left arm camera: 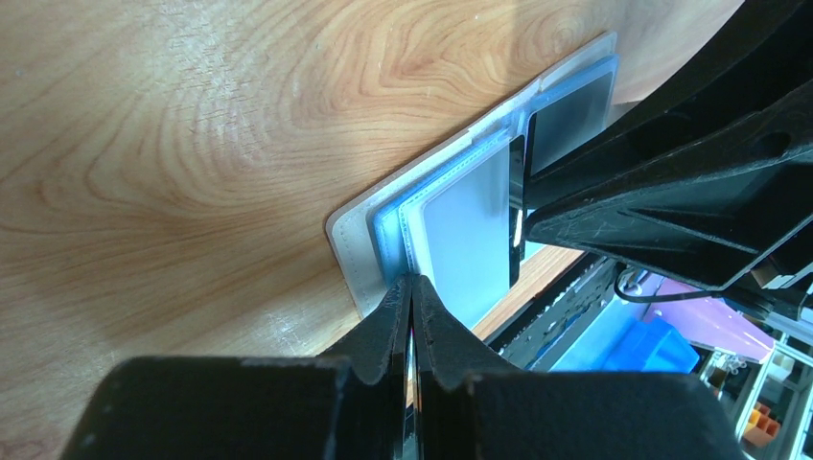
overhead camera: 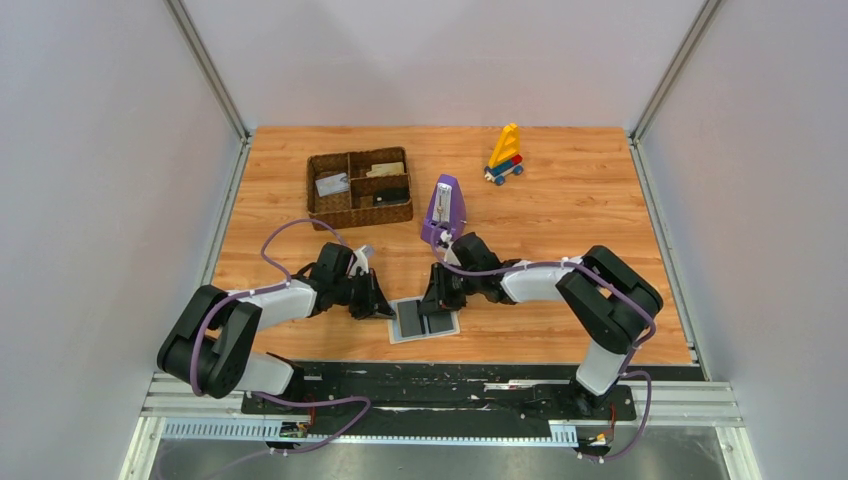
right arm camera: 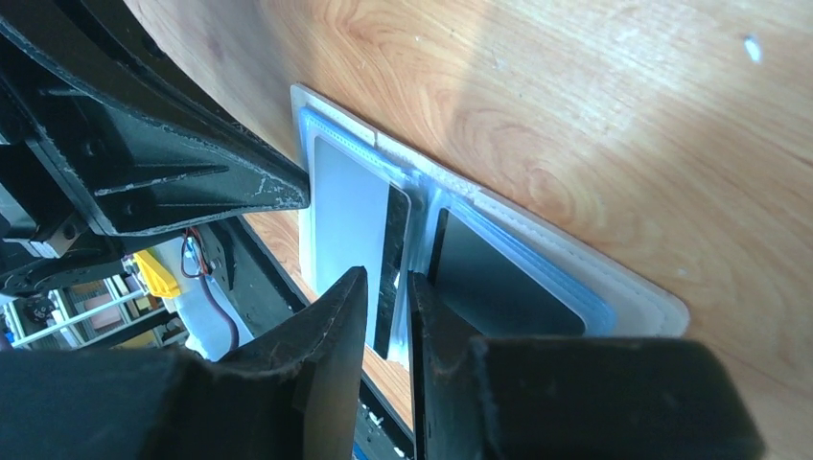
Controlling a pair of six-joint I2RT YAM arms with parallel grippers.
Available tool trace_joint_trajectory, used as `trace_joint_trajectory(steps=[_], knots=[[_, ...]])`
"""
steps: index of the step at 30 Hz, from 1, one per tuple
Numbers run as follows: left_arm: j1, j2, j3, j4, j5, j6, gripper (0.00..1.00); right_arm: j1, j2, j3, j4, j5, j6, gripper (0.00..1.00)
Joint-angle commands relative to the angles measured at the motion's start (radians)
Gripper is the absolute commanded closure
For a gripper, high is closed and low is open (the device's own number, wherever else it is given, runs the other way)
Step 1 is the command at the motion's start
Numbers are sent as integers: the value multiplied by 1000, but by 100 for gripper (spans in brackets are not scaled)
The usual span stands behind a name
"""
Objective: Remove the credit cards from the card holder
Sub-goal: Remove the credit card from the card holder.
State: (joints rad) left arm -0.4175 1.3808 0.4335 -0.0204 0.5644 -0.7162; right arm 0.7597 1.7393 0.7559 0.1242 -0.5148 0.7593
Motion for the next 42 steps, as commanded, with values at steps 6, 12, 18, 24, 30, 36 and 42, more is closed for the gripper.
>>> trace_joint_trajectory(steps=[6,12,18,24,30,36,42], knots=[[-3,1,-1,-79,-92,50,91,35,38,57,-49,92,-6,76],[-3,5,-8,-76,-93,48,91,38,42,63,-63,92,-18,78],[-3,-1,-16,-76,-96,44,91,29,24,29,4,55,-23,100],[-3,-3,-7,-95,-115,53,91,-14,-48,-22,9,30,-34,100],[-3,0,4,-103,-114,62,91,-51,-106,-59,-4,1,-48,100],[-3,-3,35,-129,-111,72,91,-54,-149,-46,-52,1,-73,100],[-3,-98,140,-249,-103,84,82,-54,-286,-3,-204,117,-177,100]])
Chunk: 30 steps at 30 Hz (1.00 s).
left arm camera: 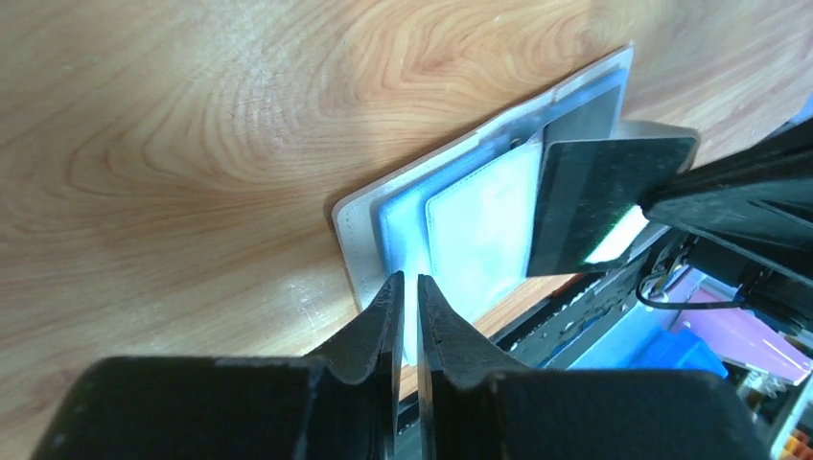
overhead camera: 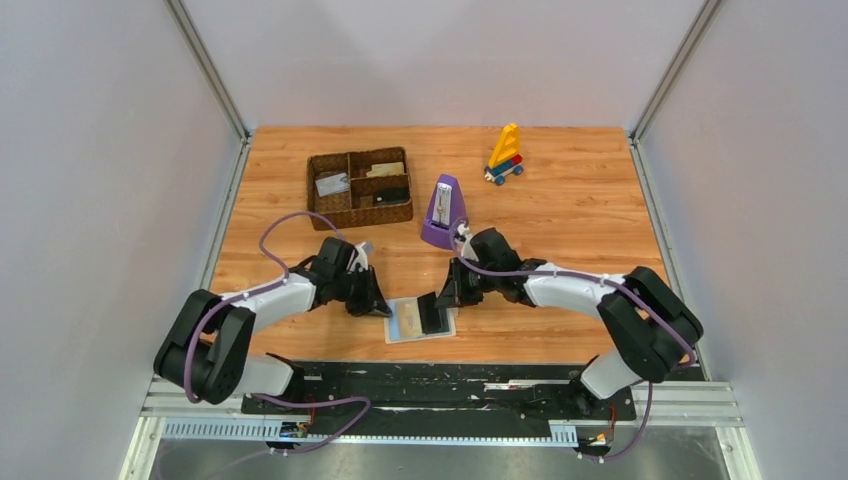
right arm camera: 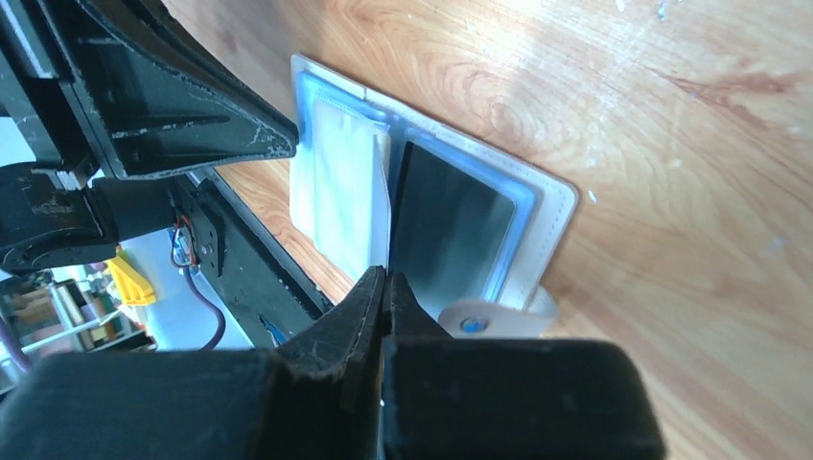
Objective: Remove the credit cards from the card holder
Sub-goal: Remove the credit card from the card holder, then place the credit card in the storage box.
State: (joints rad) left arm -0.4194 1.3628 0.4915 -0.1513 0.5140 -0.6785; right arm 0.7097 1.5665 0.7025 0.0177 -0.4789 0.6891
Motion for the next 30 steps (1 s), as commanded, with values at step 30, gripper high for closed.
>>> trace_joint_trajectory(steps=[30], knots=[[-1,-504,125,-12,58,-552,44,615,-385,-17,229,1067,-1127,100]])
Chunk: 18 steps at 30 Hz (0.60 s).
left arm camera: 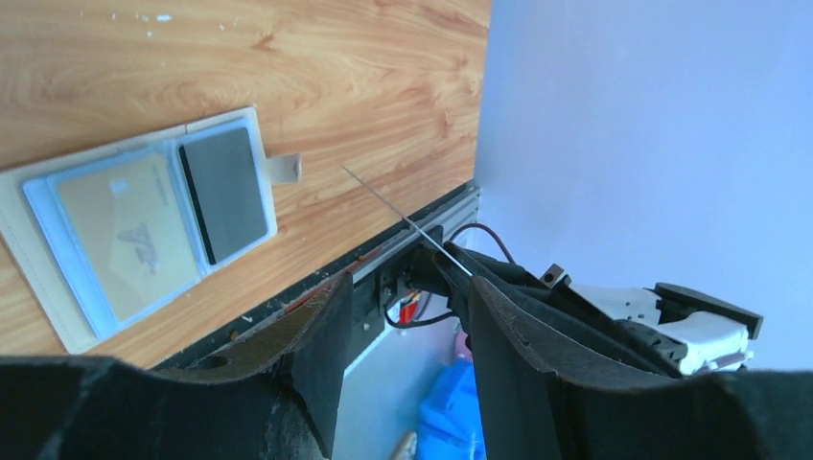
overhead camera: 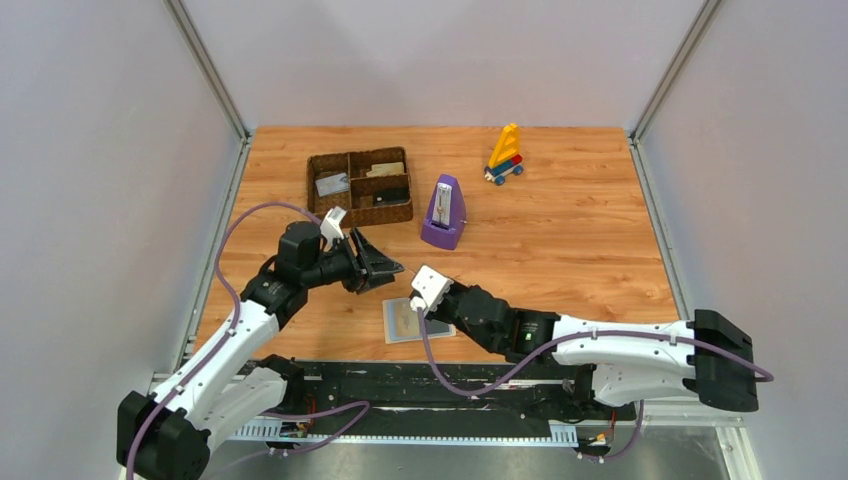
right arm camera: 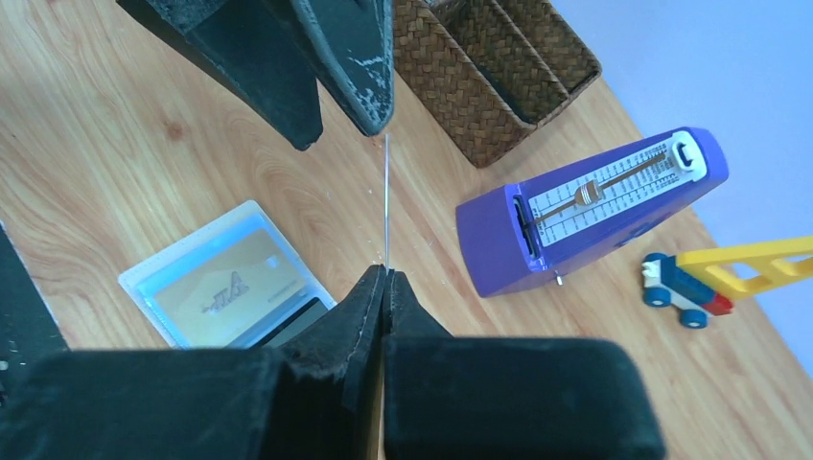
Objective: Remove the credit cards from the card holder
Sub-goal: Place the credit card in the storage box.
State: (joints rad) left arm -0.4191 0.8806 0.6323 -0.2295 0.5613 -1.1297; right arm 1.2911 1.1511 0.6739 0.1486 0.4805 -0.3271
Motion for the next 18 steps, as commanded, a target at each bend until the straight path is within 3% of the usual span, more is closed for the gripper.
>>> trace_joint_trajectory(steps=[1,11,18], knots=[[-1,-22,-19,64,8,-102,43,40,38,14,105,111,-110,100],[-1,10,-77,156,25,-148,44,85,110,42,131,139,-131,100],[-1,16,-105,206,39,-173,57,97,125,47,137,128,-124,100]])
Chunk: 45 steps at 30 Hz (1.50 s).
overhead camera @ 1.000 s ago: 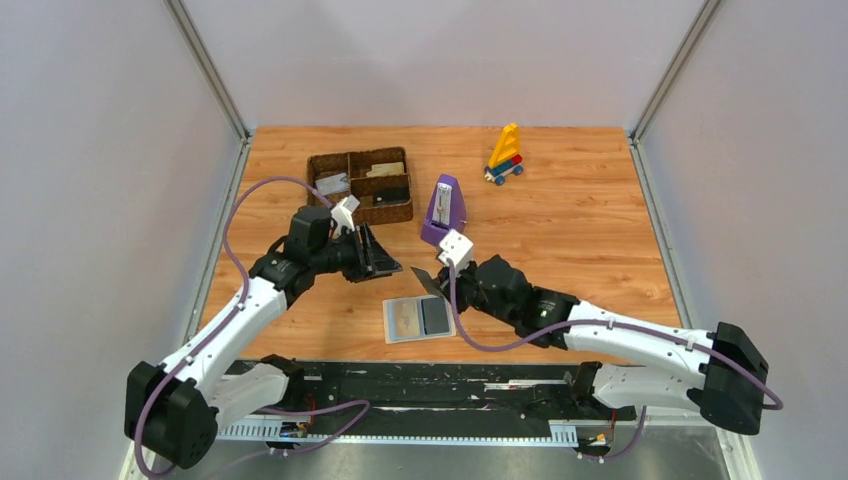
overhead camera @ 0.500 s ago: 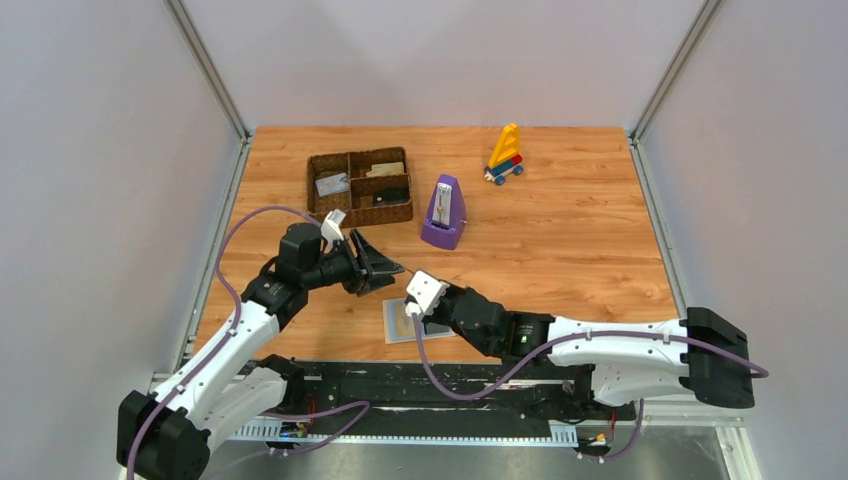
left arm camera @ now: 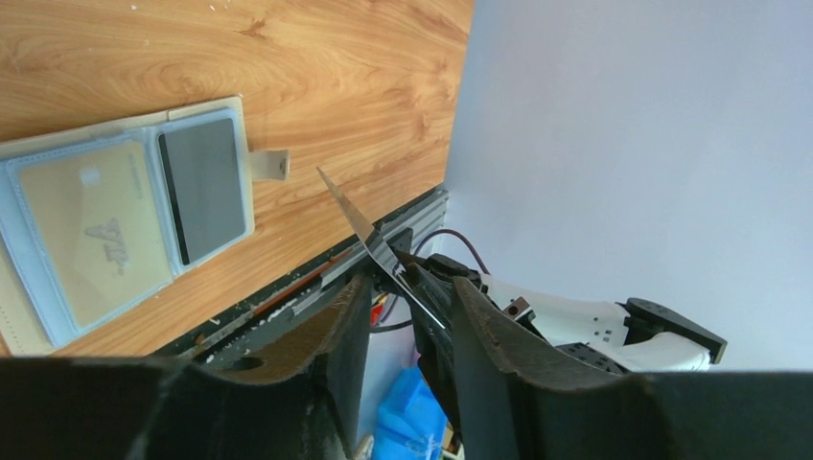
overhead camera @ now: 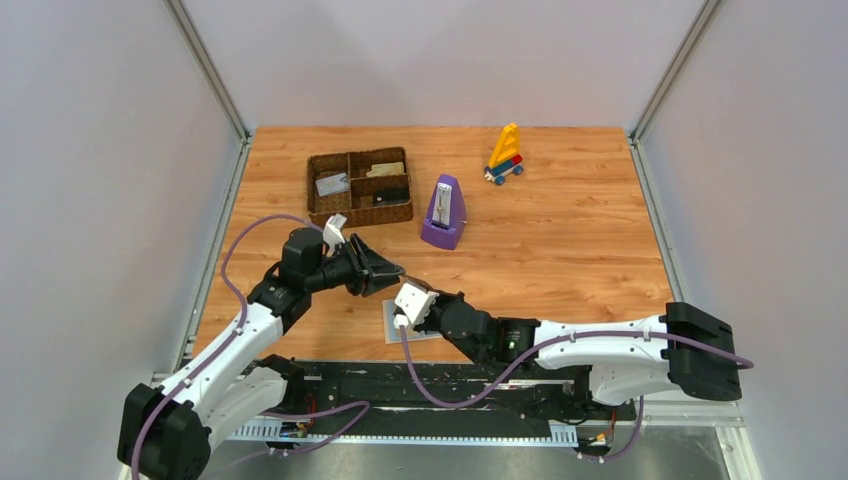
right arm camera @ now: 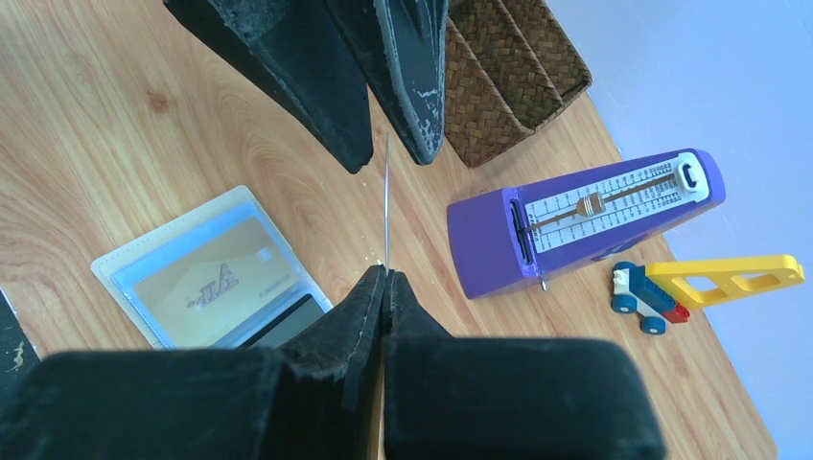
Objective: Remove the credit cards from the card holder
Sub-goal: Place the credit card in the storage box.
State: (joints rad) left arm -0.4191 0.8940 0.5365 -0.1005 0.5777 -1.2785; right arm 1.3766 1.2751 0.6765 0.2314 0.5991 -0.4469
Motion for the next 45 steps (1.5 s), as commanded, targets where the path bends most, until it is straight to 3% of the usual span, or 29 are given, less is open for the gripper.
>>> trace_joint_trajectory(steps=[1,4,11,20,27,35,42,45], knots=[[-1,4,-11,90,25,-24,60,13,1,45,45,-1,4,100],[-1,13,-15,118,31,-1,78,17,5,42,29,-18,43,97],[-2,80,-6,133,75,68,100,16,1,7,27,-27,92,87],[-2,129,73,40,68,334,100,-7,-190,-98,-32,-86,236,50],[-1,156,113,-24,72,473,100,-68,-422,-188,-100,-171,350,42],[0,163,124,-45,56,527,100,-138,-422,-146,-207,-244,382,37],[28,154,247,-203,-71,667,100,-154,-437,-130,-206,-289,413,36],[91,167,297,-230,-84,687,100,-155,-443,-122,-205,-292,439,25]])
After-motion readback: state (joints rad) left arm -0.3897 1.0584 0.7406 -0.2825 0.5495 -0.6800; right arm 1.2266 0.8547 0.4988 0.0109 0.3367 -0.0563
